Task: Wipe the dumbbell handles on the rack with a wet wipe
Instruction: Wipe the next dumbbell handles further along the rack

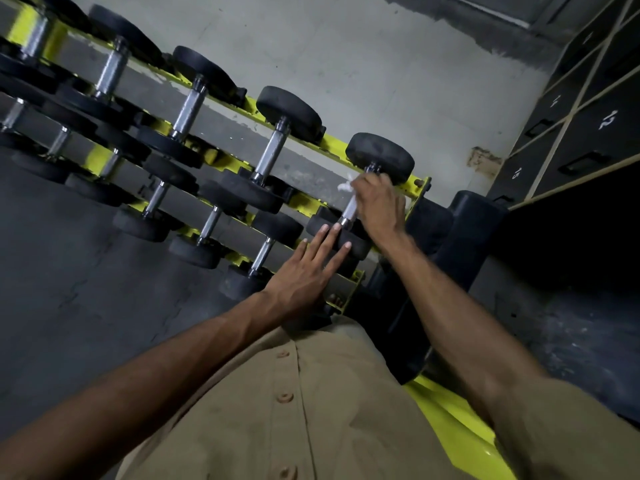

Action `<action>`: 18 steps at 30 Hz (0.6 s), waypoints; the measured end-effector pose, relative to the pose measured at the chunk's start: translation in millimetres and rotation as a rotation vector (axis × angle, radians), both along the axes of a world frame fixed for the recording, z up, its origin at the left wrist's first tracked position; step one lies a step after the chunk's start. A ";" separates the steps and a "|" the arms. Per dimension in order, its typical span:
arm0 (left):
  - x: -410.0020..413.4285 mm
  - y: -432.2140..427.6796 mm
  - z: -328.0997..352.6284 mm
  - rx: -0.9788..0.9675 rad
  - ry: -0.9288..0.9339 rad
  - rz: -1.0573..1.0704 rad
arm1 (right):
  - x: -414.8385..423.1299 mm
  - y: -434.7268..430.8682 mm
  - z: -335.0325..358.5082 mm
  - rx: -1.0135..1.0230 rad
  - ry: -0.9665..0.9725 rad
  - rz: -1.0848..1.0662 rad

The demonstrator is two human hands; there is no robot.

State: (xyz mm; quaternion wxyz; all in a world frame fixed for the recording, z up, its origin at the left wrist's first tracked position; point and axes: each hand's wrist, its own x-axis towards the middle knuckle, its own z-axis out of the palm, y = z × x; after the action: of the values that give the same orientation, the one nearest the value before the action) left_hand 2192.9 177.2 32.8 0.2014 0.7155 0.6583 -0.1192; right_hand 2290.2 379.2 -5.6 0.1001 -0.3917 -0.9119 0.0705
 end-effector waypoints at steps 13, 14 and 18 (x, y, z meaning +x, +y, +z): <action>9.6 -1.7 -0.7 0.024 -0.008 0.058 | -34.9 36.5 51.9 -0.088 -0.565 0.276; 9.2 -2.0 -0.8 0.024 -0.019 0.067 | -35.2 30.9 50.5 -0.128 -0.548 0.276; -0.4 -12.5 2.1 0.029 -0.065 0.120 | -42.9 -2.2 49.6 -0.353 -0.580 0.411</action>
State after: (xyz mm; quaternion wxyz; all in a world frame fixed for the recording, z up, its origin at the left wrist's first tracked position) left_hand 2192.5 164.8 34.9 0.2191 0.6812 0.6946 -0.0741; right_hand 2247.3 377.0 44.0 -0.2468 -0.2157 -0.9356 0.1314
